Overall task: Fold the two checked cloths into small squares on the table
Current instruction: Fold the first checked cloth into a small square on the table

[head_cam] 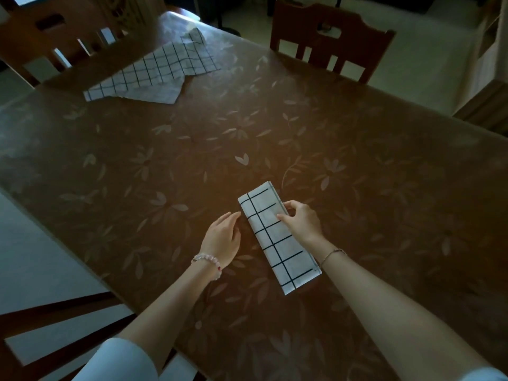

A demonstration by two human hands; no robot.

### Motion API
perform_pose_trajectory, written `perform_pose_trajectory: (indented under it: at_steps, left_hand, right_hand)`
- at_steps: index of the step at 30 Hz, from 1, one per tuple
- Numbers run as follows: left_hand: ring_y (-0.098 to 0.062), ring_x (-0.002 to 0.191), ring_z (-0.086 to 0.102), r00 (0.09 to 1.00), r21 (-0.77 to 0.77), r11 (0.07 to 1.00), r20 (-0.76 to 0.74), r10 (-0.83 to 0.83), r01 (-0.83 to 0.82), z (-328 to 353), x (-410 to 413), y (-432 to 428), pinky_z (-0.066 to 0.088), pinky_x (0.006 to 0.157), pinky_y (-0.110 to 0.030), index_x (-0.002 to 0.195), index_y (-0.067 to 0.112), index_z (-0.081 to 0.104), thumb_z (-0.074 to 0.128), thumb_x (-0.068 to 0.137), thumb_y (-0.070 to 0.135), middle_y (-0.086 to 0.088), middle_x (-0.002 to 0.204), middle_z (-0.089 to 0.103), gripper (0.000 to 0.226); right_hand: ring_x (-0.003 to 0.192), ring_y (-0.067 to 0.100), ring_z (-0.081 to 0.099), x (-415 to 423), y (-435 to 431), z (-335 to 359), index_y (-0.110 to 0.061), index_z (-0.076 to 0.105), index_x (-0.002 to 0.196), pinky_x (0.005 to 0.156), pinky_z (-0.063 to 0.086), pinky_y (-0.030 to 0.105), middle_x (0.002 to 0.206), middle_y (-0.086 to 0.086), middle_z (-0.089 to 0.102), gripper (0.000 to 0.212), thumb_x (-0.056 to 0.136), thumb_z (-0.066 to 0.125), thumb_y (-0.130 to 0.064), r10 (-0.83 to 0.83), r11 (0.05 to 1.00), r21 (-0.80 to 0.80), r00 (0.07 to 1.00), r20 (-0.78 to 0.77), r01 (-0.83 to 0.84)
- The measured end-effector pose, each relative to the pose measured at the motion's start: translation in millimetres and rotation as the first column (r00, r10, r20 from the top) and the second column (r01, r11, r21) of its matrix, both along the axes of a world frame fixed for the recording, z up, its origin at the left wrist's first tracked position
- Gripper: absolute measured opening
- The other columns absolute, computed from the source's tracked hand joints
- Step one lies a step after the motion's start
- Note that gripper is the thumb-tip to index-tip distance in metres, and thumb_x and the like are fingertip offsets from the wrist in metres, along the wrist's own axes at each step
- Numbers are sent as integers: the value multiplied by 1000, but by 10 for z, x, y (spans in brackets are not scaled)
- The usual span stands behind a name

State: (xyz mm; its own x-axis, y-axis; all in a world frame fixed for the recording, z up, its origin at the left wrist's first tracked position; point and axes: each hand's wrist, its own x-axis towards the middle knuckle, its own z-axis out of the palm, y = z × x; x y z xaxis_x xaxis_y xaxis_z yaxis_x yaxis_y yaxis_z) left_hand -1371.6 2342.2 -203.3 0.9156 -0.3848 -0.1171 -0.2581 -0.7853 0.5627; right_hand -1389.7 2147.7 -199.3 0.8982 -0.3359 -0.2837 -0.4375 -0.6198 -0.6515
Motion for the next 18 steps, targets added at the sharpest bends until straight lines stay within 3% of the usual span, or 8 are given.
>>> perform_pose_trajectory:
  at_steps: [4,7,9,13,18]
  left_hand:
    - [-29,112,56,995,-12,1000,-99,0,-1,3,-18,-65,42,99,-35,136,16,42,40,95,12,-8,145,38,41]
    - [-23,127,44,997,-9,1000,-83,-6,5,-18,-25,-57,36,106,-33,135,16,42,40,94,11,-7,143,41,41]
    - [-19,133,36,999,22,999,11,-31,30,-18,-19,-44,30,109,-32,134,14,44,42,93,9,-6,137,48,41]
    - [-25,132,36,947,256,954,234,-220,158,-50,28,-75,27,109,-41,127,16,51,48,88,16,-5,136,47,39]
    - [-21,138,27,917,435,858,153,-368,272,-171,50,-173,14,113,-41,139,17,37,15,93,36,-2,147,35,55]
  right_hand:
    - [88,12,52,7,28,-58,-20,64,114,69,40,24,103,1,59,27,89,59,-29,-4,999,-32,999,34,5]
    - [98,18,54,11,39,-112,-20,63,118,74,42,25,107,4,58,31,89,58,-30,-1,999,-48,999,36,2]
    - [102,21,53,5,46,-143,-22,60,121,76,44,27,107,4,57,34,89,58,-32,8,997,-74,1000,29,-6]
    - [102,21,50,-6,68,-176,-24,58,124,81,48,34,104,3,55,37,89,57,-36,17,993,-118,999,30,-13]
    - [105,22,49,-16,75,-206,-23,54,128,85,47,37,109,5,56,42,89,58,-36,14,989,-146,999,42,-7]
